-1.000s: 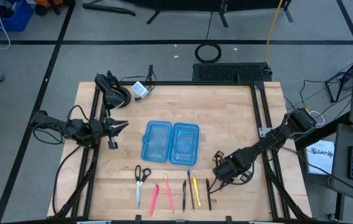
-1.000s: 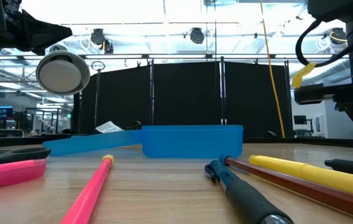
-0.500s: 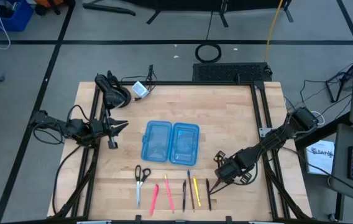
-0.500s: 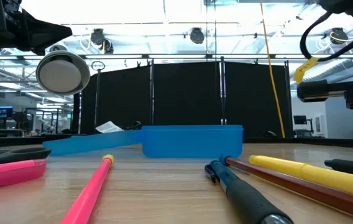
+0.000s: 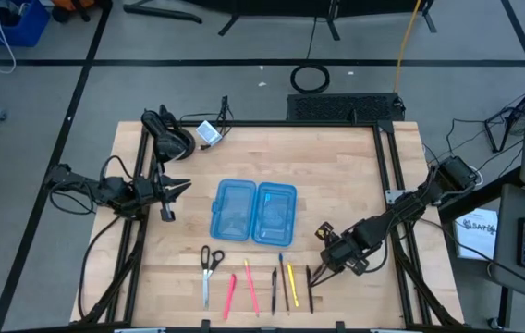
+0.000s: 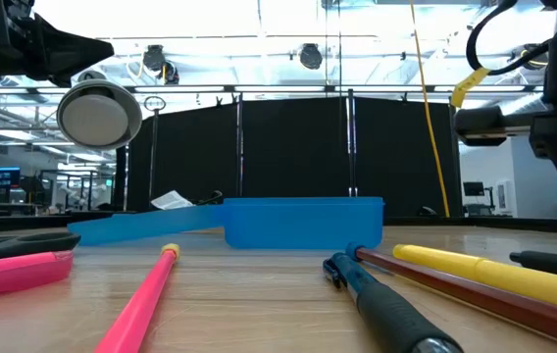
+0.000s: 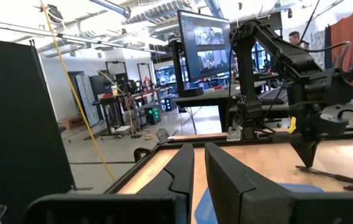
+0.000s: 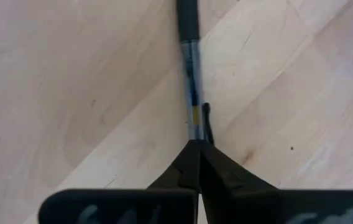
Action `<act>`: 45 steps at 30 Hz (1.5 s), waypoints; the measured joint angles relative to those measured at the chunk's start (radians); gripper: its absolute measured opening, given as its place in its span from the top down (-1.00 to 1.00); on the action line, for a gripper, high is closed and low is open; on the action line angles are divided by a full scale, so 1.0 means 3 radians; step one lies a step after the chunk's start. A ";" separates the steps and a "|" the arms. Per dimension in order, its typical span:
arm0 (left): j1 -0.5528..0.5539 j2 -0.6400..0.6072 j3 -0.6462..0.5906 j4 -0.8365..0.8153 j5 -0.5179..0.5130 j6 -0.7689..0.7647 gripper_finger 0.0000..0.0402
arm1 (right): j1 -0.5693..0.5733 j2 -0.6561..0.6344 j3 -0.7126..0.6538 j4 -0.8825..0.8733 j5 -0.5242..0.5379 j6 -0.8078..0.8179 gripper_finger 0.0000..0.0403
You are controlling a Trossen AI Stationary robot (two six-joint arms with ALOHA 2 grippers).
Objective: Pick & place school supplies into a supply box
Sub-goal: Put the right black pen into the blue supply box
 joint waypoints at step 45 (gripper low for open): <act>0.0000 0.0000 0.0000 0.0015 -0.0014 -0.0011 0.77 | -0.0296 0.0787 0.0009 0.0084 -0.0690 -0.0901 0.80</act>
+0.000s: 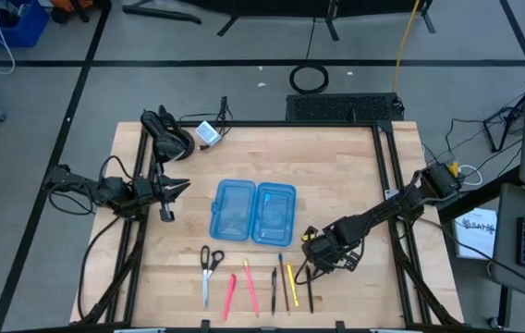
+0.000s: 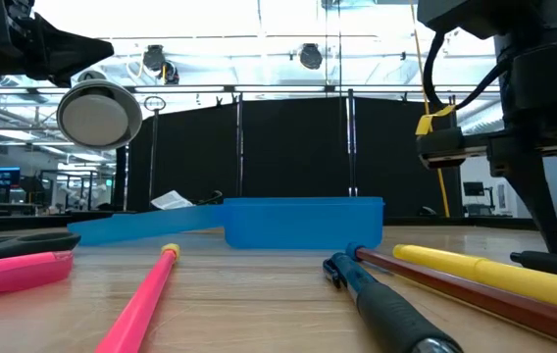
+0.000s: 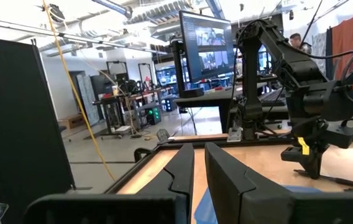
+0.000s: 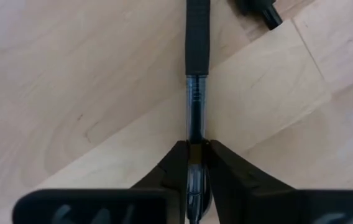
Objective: Pick & place school supplies into a supply box
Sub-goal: Put the right black pen into the blue supply box
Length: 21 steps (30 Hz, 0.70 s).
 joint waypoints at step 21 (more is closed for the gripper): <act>0.0000 0.0000 0.0000 -0.0002 -0.0005 -0.0013 0.77 | 0.0018 -0.0162 0.0025 0.0127 0.0063 0.0799 0.85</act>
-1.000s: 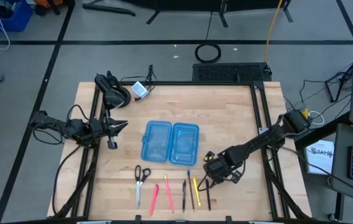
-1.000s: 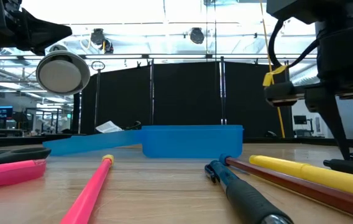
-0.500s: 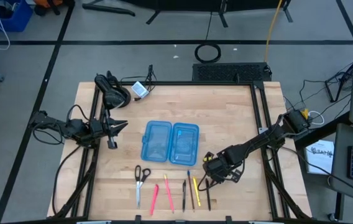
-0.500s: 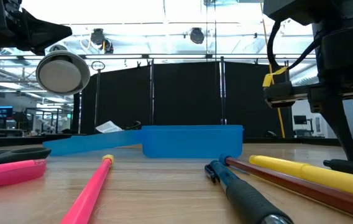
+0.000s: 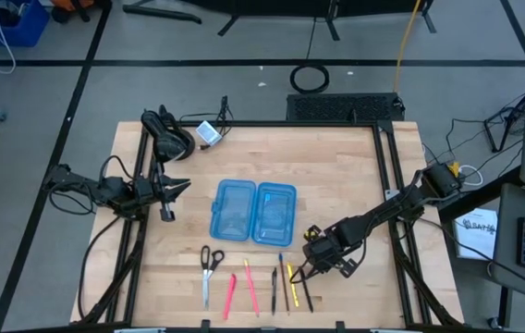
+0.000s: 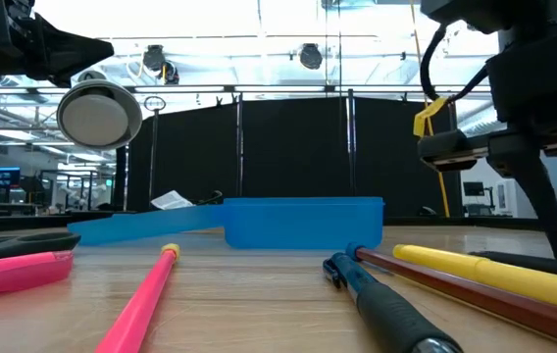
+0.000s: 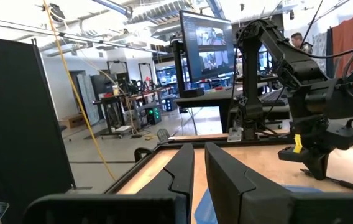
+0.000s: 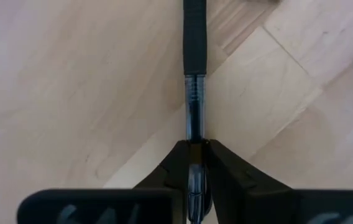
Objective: Pick & place school supplies into a supply box
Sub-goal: Put the right black pen into the blue supply box, then put the black scissors into the blue supply box
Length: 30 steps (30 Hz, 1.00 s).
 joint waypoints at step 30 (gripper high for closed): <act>0.0000 0.0125 0.0000 0.0044 -0.0021 -0.0410 0.77 | 0.0082 -0.0687 0.0134 0.0066 0.0819 0.1186 0.99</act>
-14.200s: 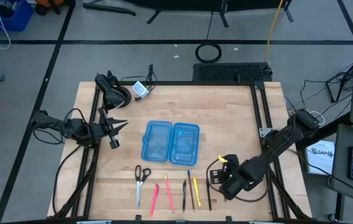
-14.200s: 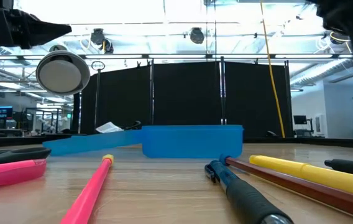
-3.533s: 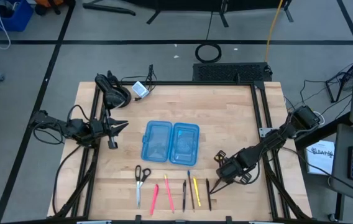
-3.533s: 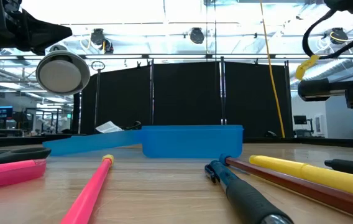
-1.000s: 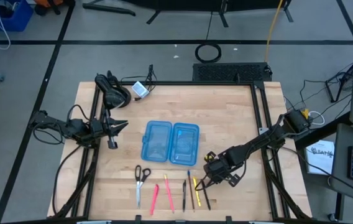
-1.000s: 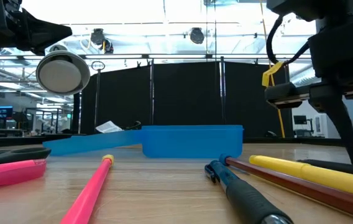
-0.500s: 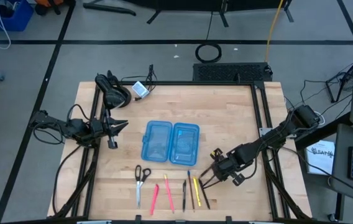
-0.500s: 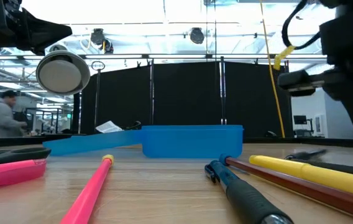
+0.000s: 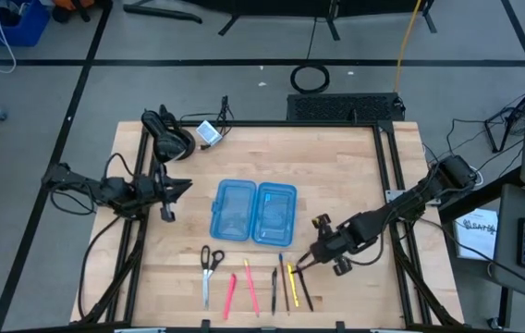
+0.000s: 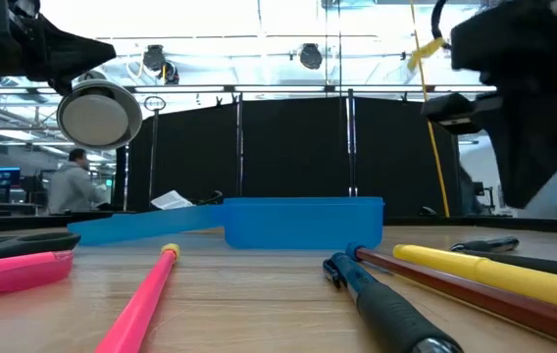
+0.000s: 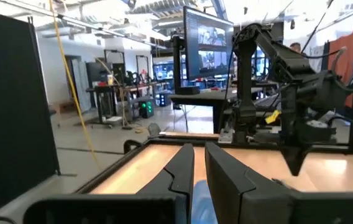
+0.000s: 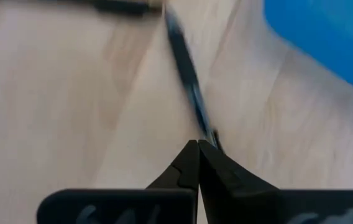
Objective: Pick & place school supplies into a supply box
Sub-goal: Put the black scissors into the blue supply box
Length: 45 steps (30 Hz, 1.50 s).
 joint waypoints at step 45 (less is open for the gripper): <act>-0.1046 0.4610 0.3471 -0.4266 -0.0116 -0.5492 0.77 | 0.0018 -0.2728 -0.3046 0.4320 -0.0004 -0.0312 1.00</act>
